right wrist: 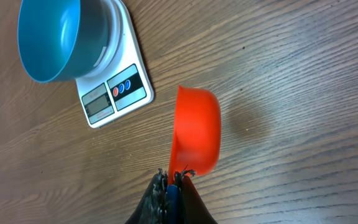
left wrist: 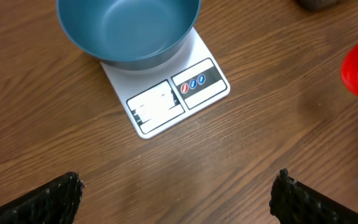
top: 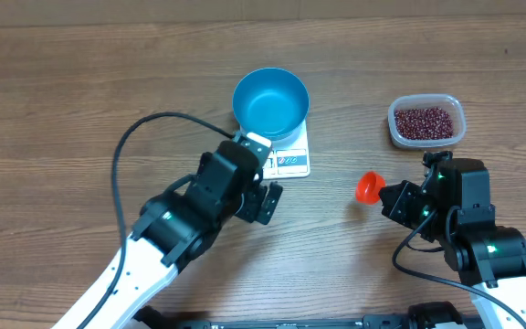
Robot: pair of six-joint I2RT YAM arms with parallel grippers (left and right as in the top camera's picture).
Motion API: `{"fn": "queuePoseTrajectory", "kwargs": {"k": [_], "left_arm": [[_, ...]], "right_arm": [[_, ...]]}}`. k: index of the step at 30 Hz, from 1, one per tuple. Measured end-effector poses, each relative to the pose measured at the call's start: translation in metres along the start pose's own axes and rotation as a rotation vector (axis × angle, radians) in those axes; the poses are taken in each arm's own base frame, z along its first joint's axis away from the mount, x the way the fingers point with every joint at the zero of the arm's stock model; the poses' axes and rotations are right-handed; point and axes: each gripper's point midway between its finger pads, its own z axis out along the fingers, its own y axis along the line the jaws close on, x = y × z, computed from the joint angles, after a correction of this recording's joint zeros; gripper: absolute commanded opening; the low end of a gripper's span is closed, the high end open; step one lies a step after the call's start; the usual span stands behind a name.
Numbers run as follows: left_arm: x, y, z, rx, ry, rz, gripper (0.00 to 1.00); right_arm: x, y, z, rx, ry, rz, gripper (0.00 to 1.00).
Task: Scoop item into bowl and weigh 150g on scale
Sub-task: 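Withdraw the left gripper back from the scale toward the front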
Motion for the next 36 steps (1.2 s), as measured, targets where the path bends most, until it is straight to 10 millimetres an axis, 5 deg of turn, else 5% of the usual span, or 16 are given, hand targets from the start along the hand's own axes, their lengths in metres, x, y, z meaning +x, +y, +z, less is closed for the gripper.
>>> {"fn": "queuePoseTrajectory", "kwargs": {"k": [9, 36], "left_arm": [[0.002, 0.003, -0.024, 0.006, -0.034, -0.007, 1.0], [0.015, 0.003, 0.001, -0.011, 0.063, 0.005, 1.0]], "right_arm": [[0.0, 0.0, 0.0, 0.0, 0.0, 0.0, 0.04], [0.002, -0.001, 0.0, 0.005, 0.008, 0.002, 0.04]]}}
